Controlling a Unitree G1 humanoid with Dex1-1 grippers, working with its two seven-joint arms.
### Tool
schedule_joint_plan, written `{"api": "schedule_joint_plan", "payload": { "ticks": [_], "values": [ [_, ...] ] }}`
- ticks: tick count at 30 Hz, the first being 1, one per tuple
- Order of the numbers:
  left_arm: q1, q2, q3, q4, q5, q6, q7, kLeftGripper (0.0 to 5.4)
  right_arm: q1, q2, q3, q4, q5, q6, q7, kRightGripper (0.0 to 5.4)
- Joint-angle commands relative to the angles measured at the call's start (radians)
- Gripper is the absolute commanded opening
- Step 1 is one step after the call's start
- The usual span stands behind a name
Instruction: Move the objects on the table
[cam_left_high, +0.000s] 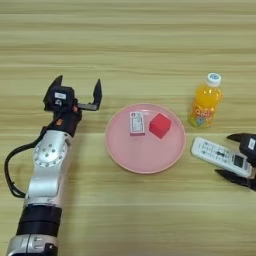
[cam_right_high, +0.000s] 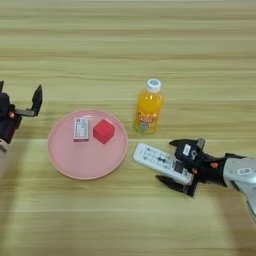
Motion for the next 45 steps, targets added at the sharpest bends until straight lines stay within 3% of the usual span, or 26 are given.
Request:
{"api": "schedule_joint_plan", "payload": {
  "ticks": [1, 10, 19, 34, 45],
  "values": [
    [-0.009, -0.005, 0.001, 0.023, 0.004, -0.016, 0.004, 5.4, 0.003, -0.02, -0.065, -0.086, 0.071, 0.048, 0.015, 5.36],
    [-0.02, -0.004, -0.001, 0.056, 0.011, -0.039, 0.008, 5.4, 0.019, 0.001, -0.121, -0.164, 0.147, 0.09, 0.003, 5.36],
    [-0.026, -0.007, -0.007, 0.079, 0.015, -0.067, 0.007, 5.4, -0.052, 0.164, -0.155, -0.157, 0.179, 0.092, -0.183, 5.36],
    [-0.004, -0.014, 0.021, 0.072, 0.019, -0.148, 0.063, 5.4, -0.107, 0.376, -0.106, -0.155, 0.14, 0.043, -0.391, 5.36],
    [0.011, -0.014, 0.045, 0.064, 0.036, -0.209, 0.101, 5.4, -0.226, 0.461, -0.089, 0.022, 0.077, 0.019, -0.496, 5.36]
  ]
}}
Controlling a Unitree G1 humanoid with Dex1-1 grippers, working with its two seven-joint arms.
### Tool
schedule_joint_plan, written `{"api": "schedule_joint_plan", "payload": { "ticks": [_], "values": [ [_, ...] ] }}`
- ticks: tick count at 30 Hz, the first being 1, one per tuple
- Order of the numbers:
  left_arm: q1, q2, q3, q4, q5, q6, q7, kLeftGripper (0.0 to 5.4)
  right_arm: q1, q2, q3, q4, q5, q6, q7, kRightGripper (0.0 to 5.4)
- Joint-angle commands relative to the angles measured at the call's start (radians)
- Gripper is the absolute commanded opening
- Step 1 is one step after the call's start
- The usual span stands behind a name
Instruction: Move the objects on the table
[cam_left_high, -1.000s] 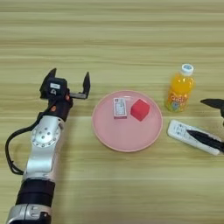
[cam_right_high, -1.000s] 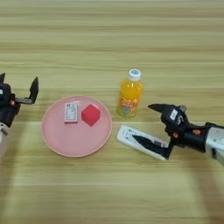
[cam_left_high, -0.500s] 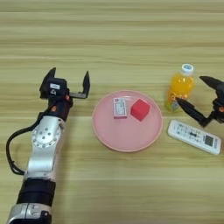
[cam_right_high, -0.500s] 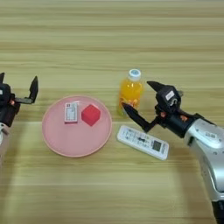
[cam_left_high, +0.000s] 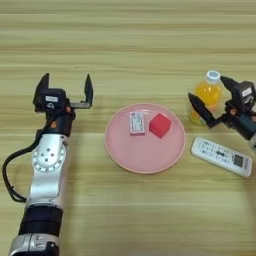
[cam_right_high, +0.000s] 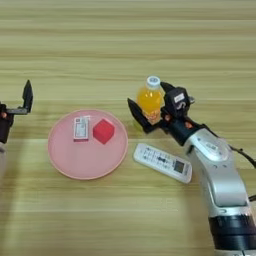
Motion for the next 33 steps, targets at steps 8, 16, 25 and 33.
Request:
{"api": "schedule_joint_plan", "payload": {
  "ticks": [8, 16, 25, 33],
  "values": [
    [0.009, -0.007, 0.008, -0.004, 0.001, -0.018, 0.008, 5.4, -0.091, 0.041, 0.0, 0.133, -0.054, -0.04, -0.062, 5.36],
    [0.007, -0.013, 0.004, 0.0, 0.007, -0.023, 0.011, 5.4, -0.114, 0.047, 0.003, 0.186, -0.064, -0.036, -0.068, 5.11],
    [0.007, -0.019, 0.001, -0.001, 0.012, -0.028, 0.016, 5.4, -0.132, 0.048, -0.002, 0.218, -0.068, -0.023, -0.075, 4.15],
    [0.004, -0.023, -0.001, 0.007, 0.014, -0.034, 0.017, 5.4, -0.147, 0.039, -0.009, 0.259, -0.075, -0.019, -0.076, 3.5]
  ]
}}
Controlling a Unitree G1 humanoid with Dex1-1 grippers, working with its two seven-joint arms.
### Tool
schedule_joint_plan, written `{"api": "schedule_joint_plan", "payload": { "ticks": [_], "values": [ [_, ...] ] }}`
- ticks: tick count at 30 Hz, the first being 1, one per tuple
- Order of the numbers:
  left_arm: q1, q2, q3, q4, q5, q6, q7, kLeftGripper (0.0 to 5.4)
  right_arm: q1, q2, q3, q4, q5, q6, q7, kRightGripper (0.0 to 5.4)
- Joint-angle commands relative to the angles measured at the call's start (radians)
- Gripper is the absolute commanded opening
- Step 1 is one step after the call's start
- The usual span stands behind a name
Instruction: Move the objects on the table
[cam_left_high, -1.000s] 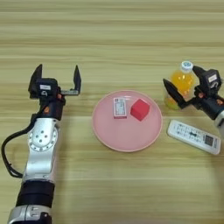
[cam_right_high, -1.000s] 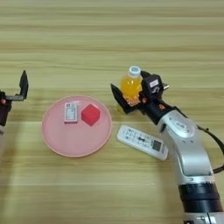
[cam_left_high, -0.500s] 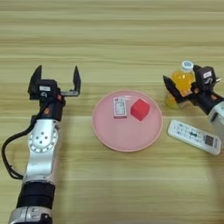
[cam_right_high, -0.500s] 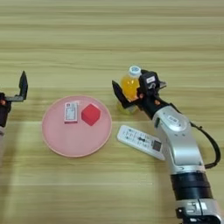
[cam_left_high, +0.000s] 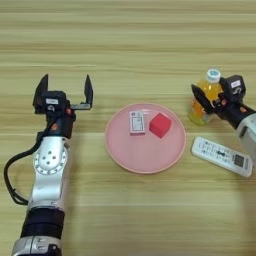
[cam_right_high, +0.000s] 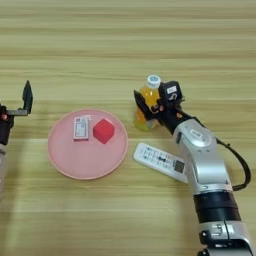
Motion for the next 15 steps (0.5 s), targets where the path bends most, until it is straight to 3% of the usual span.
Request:
{"api": "schedule_joint_plan", "payload": {
  "ticks": [1, 8, 15],
  "values": [
    [-0.006, -0.004, -0.004, 0.007, 0.007, -0.008, 0.005, 5.4, -0.019, -0.006, -0.005, 0.026, -0.01, 0.016, -0.003, 3.49],
    [-0.008, -0.007, -0.005, 0.01, 0.007, -0.012, 0.007, 5.4, -0.023, -0.008, -0.002, 0.017, -0.011, 0.012, 0.003, 3.49],
    [-0.015, -0.004, -0.001, 0.02, 0.004, -0.015, 0.008, 5.4, -0.018, -0.01, 0.002, -0.078, -0.007, 0.025, 0.007, 3.49]
  ]
}}
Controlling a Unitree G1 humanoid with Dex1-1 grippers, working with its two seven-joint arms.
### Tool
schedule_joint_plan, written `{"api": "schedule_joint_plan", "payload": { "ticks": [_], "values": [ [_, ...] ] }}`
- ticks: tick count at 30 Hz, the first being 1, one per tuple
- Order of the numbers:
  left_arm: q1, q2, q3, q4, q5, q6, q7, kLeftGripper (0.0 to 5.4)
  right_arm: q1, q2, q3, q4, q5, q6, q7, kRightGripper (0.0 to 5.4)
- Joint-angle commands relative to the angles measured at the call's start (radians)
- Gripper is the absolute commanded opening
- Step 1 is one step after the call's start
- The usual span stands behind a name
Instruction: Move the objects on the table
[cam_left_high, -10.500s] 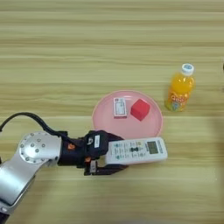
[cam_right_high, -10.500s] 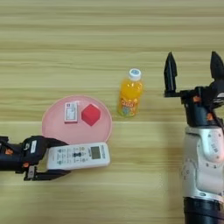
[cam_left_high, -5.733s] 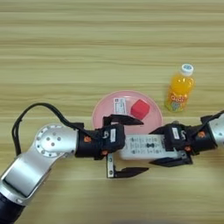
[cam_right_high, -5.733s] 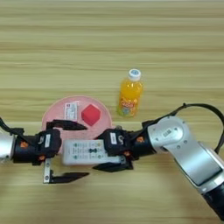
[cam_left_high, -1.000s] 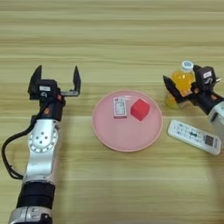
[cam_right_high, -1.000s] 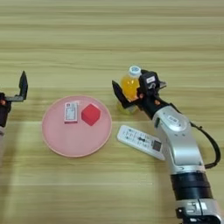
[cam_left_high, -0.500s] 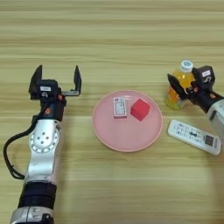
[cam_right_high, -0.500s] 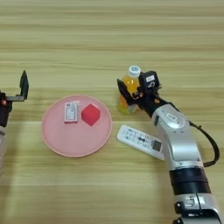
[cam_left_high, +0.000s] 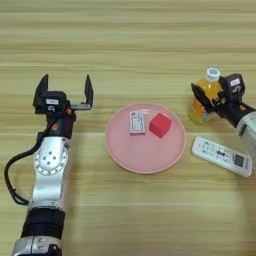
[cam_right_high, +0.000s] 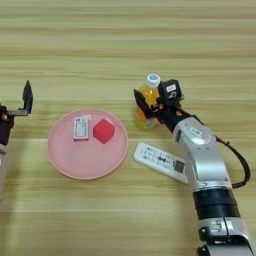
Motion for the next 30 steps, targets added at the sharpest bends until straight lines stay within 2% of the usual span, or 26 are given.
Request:
{"api": "schedule_joint_plan", "payload": {
  "ticks": [1, 9, 17, 23, 30],
  "values": [
    [-0.016, -0.002, 0.0, 0.015, 0.004, -0.006, 0.005, 5.4, -0.007, -0.008, 0.004, -0.094, 0.002, 0.015, 0.003, 3.49],
    [-0.039, 0.005, 0.005, 0.051, 0.001, -0.014, 0.003, 5.4, 0.007, 0.002, 0.028, -0.271, 0.017, 0.079, 0.005, 3.49],
    [-0.071, 0.01, 0.012, 0.104, -0.004, -0.032, 0.0, 5.4, 0.047, 0.01, 0.076, -0.451, 0.043, 0.14, 0.015, 3.49],
    [-0.094, 0.013, 0.019, 0.144, -0.008, -0.046, -0.004, 5.4, 0.082, -0.005, 0.136, -0.591, 0.099, 0.199, 0.067, 3.48],
    [-0.118, 0.007, 0.02, 0.179, 0.0, -0.058, 0.002, 5.4, 0.089, -0.022, 0.181, -0.629, 0.171, 0.262, 0.144, 3.48]
  ]
}}
